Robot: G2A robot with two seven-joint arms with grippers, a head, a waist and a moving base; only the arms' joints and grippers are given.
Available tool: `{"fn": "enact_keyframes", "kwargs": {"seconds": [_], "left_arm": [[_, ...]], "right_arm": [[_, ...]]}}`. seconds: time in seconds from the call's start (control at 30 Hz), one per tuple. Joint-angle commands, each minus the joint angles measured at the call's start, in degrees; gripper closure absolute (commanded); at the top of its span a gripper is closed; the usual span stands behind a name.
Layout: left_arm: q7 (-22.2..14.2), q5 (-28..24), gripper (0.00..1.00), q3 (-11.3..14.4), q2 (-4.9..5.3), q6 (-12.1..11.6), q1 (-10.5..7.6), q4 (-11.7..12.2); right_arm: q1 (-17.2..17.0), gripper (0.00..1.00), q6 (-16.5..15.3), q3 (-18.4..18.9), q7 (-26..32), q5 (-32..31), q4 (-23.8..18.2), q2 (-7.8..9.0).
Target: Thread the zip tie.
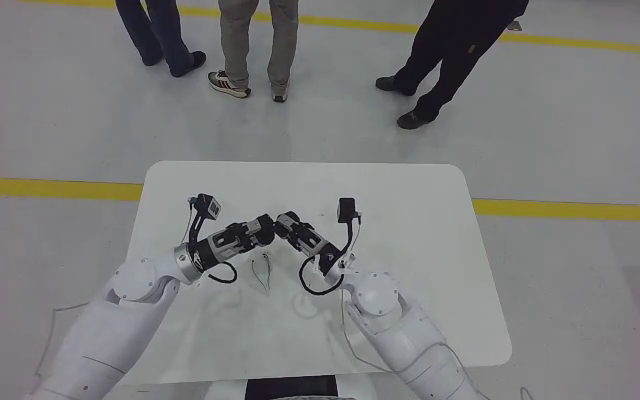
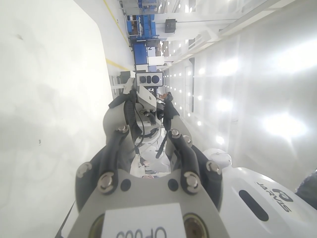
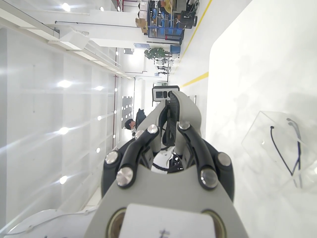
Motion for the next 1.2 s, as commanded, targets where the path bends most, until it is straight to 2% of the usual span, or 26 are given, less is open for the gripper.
{"fn": "enact_keyframes", "kwargs": {"seconds": [0.0, 0.47, 0.77, 0.87, 1.17], "left_arm": [[0.0, 0.0, 0.77, 0.0, 0.00, 0.0, 0.01, -0.1], [0.1, 0.0, 0.79, -0.2, 0.00, 0.0, 0.14, -0.1], [-0.1, -0.1, 0.80, 0.3, 0.00, 0.0, -0.05, 0.4], [-0.1, -0.2, 0.85, 0.4, 0.02, 0.0, -0.15, 0.5], [0.0, -0.2, 0.87, 0.6, 0.07, 0.0, -0.24, 0.5]], "right_arm": [[-0.1, 1.00, -0.1, 0.1, 0.1, -0.1, 0.1, -0.02], [-0.4, 1.00, -0.3, 1.0, -1.0, 0.3, 1.4, -0.39], [-0.8, 1.00, -1.9, 1.7, -1.1, -0.2, 0.6, -0.50], [-1.0, 1.00, -2.2, 1.7, -0.7, -0.6, 0.1, -0.52], [-1.1, 1.00, -2.2, 1.4, 0.2, -1.9, -0.3, -0.65]]}}
